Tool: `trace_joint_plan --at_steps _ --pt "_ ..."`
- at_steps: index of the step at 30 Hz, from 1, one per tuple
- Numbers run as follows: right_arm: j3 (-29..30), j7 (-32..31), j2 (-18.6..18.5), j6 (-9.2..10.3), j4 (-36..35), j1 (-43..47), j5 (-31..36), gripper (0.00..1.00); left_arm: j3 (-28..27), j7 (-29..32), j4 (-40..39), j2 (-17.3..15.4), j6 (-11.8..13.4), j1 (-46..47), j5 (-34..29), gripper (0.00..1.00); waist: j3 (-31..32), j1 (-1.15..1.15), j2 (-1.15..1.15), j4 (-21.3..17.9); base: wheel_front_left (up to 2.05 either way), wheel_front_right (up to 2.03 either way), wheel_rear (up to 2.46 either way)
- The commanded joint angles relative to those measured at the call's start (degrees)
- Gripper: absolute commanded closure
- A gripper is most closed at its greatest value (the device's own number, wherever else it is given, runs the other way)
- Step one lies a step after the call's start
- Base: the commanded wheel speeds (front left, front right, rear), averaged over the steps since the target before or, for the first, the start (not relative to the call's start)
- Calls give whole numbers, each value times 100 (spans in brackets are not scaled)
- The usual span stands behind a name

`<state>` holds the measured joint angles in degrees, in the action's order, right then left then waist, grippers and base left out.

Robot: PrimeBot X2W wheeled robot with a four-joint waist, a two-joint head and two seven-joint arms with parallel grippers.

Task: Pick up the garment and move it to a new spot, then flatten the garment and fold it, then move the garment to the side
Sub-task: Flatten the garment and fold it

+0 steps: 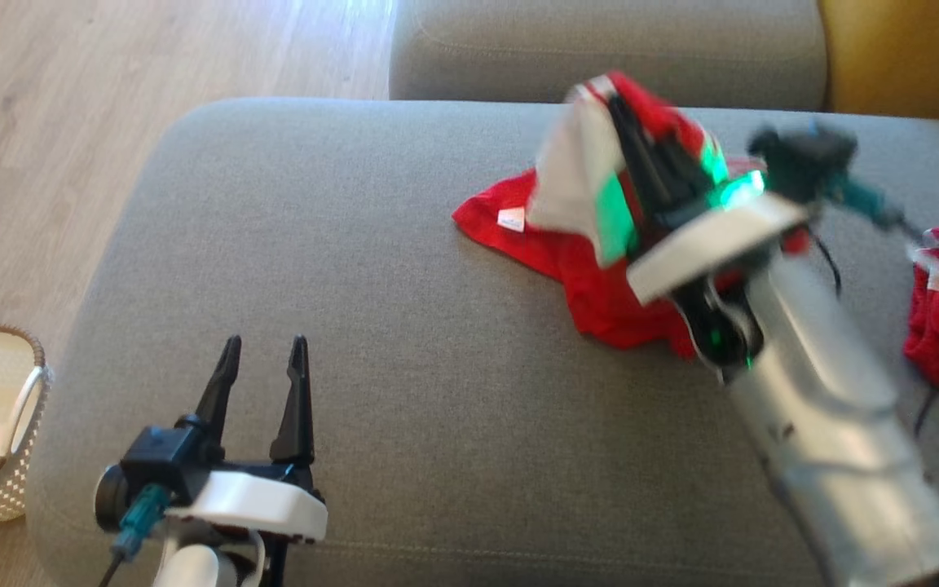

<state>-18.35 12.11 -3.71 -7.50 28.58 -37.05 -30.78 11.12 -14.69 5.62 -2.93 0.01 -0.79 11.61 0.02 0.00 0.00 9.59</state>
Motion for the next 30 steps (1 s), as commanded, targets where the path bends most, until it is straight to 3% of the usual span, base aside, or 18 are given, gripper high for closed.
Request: trace_joint_plan --at_steps 1,7,11,17,24,30 --pt "-285 -21 83 1 -312 -575 -107 100 -142 -30 -177 4 24 179 42 0 26 0 0 19 0 0 0" --pt "-817 181 83 1 -657 -1535 -962 100 -11 -30 -188 4 89 142 148 0 35 0 0 86 0 0 0" --pt "-738 262 54 1 -395 -1642 -612 100 30 -30 -214 5 148 127 188 0 -9 0 0 70 0 0 0" --pt "-521 278 -415 1 271 -1128 -137 100 41 -30 -226 5 183 142 221 0 -86 0 0 -20 0 0 0" --pt "186 -33 -925 1 1035 -347 29 100 12 -30 -206 5 193 173 211 0 -156 0 0 -287 0 0 0" --pt "859 -20 -828 1 1593 -272 263 100 40 -30 -168 5 147 244 167 0 -229 0 0 -498 0 0 0"
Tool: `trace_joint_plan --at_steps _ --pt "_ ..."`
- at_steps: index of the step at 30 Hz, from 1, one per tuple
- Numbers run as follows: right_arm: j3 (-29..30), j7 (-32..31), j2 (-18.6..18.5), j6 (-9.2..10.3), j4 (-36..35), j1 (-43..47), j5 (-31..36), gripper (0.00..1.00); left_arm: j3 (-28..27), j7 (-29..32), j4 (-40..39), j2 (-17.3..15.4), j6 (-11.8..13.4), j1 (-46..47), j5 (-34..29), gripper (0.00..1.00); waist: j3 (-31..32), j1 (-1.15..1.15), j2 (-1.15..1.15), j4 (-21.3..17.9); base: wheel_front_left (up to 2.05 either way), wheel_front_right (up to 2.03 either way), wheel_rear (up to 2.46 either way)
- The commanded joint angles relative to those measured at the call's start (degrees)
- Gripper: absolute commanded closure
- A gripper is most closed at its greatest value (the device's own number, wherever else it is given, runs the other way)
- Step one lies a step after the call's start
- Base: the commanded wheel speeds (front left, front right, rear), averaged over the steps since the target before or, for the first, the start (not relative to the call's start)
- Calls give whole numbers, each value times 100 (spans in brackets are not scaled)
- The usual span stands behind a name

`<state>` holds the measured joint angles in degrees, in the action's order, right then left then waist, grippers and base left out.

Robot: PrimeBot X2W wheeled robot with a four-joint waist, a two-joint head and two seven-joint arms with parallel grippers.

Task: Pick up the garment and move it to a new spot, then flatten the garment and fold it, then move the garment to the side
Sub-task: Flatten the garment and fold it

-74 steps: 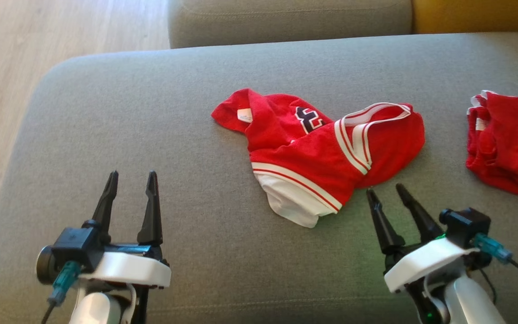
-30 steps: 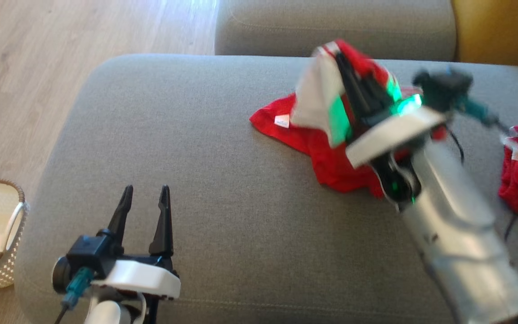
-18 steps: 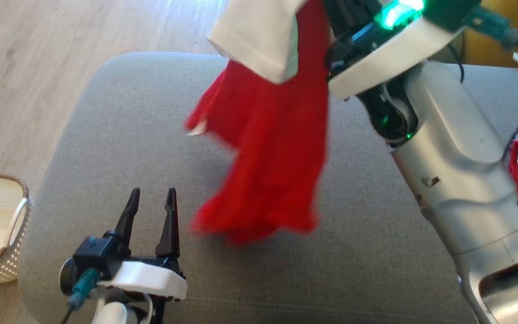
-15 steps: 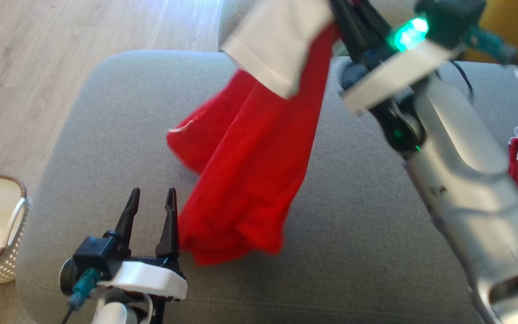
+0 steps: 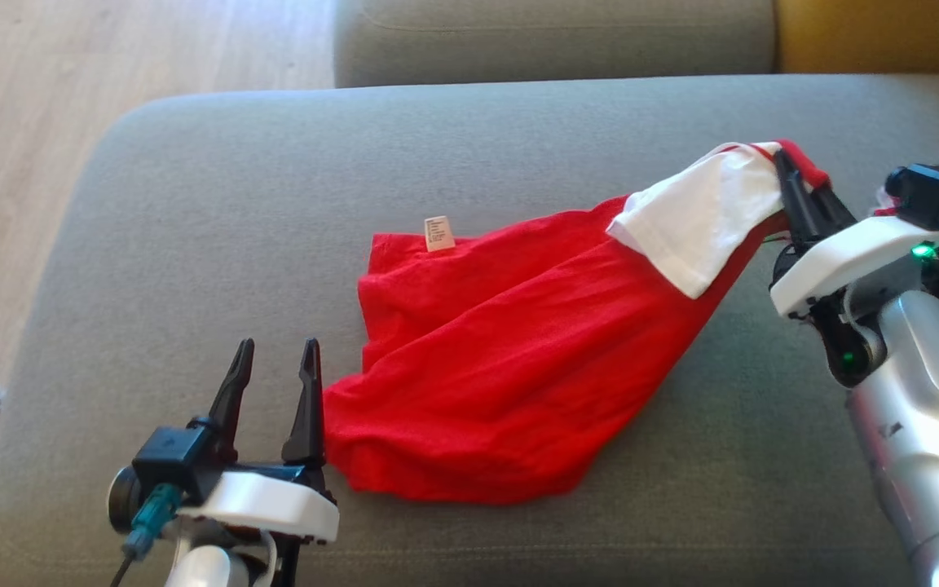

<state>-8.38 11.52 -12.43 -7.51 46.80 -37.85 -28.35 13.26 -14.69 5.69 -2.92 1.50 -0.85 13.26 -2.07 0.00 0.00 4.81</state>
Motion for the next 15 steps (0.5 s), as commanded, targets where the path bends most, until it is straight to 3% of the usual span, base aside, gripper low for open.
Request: trace_joint_plan --at_steps 1,8,9,10,15 --pt "-49 67 104 2 -185 -211 47 100 -168 -30 -163 4 -2 271 1 0 -22 0 0 -49 0 0 0" --pt "229 89 379 2 -9 -443 199 100 -121 -30 -91 4 -23 317 -8 0 62 0 0 -161 0 0 0" --pt "283 72 404 2 58 -476 205 69 -114 -30 -84 4 -23 311 -5 0 79 0 0 -162 0 0 0" --pt "371 67 410 2 162 -509 230 0 -105 -30 -79 4 -24 306 -2 0 95 0 0 -156 0 0 0" --pt "656 138 551 2 511 -706 378 0 -71 -30 -67 4 -22 270 13 0 162 0 0 -73 0 0 0"
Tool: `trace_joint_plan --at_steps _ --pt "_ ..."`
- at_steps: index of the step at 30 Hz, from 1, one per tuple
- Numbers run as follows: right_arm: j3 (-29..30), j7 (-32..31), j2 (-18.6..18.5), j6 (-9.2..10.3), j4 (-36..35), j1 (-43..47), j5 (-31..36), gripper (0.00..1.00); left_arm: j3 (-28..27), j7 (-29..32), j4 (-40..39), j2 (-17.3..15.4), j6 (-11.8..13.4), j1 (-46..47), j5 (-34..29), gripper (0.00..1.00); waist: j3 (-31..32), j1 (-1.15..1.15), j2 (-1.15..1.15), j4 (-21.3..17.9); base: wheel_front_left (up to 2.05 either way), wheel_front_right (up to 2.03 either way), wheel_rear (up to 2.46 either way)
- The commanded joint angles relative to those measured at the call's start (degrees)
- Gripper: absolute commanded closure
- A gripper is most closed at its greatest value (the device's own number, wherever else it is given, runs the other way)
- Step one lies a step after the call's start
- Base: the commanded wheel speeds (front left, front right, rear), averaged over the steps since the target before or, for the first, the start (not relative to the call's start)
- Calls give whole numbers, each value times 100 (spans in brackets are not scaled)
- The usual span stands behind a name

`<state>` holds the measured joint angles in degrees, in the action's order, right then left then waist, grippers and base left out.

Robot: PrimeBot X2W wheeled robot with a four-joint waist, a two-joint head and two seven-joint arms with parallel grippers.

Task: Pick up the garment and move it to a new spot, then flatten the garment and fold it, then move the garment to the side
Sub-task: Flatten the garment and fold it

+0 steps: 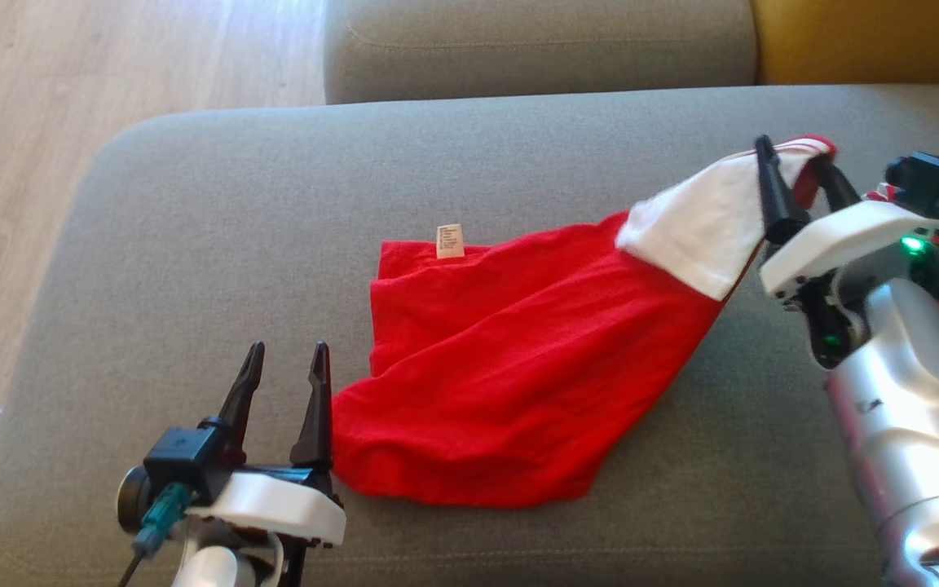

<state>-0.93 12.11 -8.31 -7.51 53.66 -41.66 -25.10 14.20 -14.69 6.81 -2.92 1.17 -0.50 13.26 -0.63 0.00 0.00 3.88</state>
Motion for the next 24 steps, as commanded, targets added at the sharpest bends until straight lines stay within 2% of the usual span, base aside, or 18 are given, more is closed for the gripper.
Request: trace_joint_plan --at_steps 1,10,17,24 --pt "-87 98 176 2 -168 -345 73 0 -174 -30 -185 4 17 219 15 0 31 0 0 30 0 0 0" --pt "-463 162 354 2 -724 53 108 0 -284 -30 -199 4 27 82 8 0 170 0 0 -24 0 0 0" --pt "-517 -441 419 2 -1459 805 -88 0 -337 -30 -257 4 55 62 13 0 193 0 0 -193 0 0 0" --pt "-241 -968 485 2 -2444 1594 77 0 -350 -30 -281 4 61 79 24 0 214 0 0 -291 0 0 0"
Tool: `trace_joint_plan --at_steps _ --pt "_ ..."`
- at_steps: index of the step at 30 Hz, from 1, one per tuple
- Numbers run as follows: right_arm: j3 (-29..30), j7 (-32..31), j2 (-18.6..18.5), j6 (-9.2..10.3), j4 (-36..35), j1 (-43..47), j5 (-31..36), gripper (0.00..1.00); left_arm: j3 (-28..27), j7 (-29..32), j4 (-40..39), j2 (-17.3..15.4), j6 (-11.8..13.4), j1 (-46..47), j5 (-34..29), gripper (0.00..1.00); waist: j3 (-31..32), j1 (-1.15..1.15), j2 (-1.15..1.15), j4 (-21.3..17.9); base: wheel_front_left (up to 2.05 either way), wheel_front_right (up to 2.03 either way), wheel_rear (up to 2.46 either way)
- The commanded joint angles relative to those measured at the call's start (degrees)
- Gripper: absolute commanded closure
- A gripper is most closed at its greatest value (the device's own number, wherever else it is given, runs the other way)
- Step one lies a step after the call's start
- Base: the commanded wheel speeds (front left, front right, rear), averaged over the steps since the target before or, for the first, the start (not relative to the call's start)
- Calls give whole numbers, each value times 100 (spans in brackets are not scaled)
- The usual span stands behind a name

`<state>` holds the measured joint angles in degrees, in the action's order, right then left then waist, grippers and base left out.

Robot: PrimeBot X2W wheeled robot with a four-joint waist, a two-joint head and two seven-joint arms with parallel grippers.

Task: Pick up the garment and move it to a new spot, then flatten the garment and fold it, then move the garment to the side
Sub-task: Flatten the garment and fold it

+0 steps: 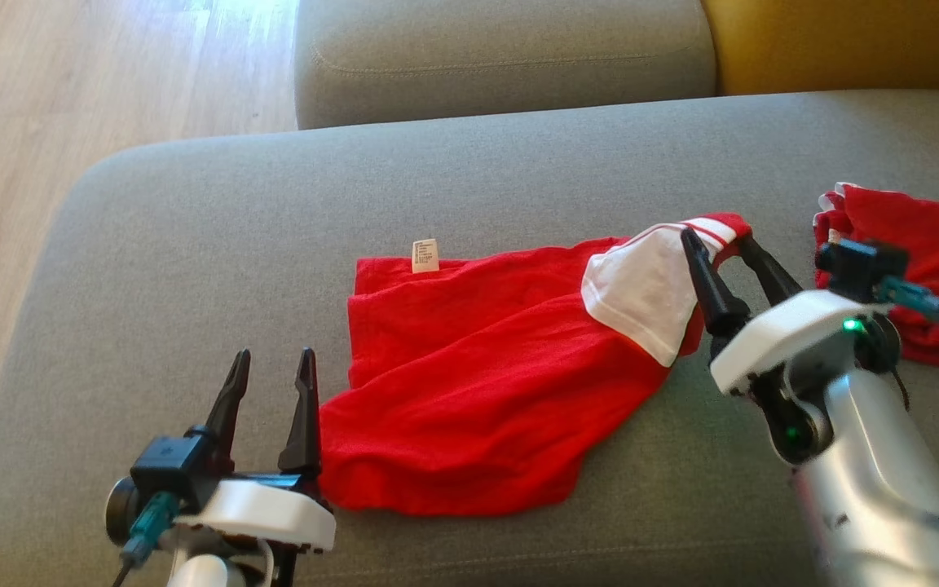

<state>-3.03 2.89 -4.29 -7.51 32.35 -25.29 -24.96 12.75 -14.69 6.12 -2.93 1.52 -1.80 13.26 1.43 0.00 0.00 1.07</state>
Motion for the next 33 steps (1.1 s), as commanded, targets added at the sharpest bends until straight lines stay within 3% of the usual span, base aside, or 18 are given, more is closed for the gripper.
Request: trace_joint_plan --at_steps 1,7,12,25,33 --pt "-32 -46 83 2 -312 -43 63 0 -205 -30 -213 5 26 210 24 0 7 0 0 -10 0 0 0" --pt "316 -562 134 2 -1029 707 235 0 -232 -30 -237 5 28 204 35 0 24 0 0 -47 0 0 0" --pt "397 -634 139 2 -1334 986 198 0 -220 -30 -235 5 15 232 32 0 9 0 0 -56 0 0 0" --pt "246 710 141 2 -2246 2080 598 0 -219 -30 -288 5 43 134 52 0 -3 0 0 41 0 0 0" --pt "336 802 141 2 -2187 2182 574 0 -197 -30 -263 5 43 150 51 0 -41 0 0 16 0 0 0"
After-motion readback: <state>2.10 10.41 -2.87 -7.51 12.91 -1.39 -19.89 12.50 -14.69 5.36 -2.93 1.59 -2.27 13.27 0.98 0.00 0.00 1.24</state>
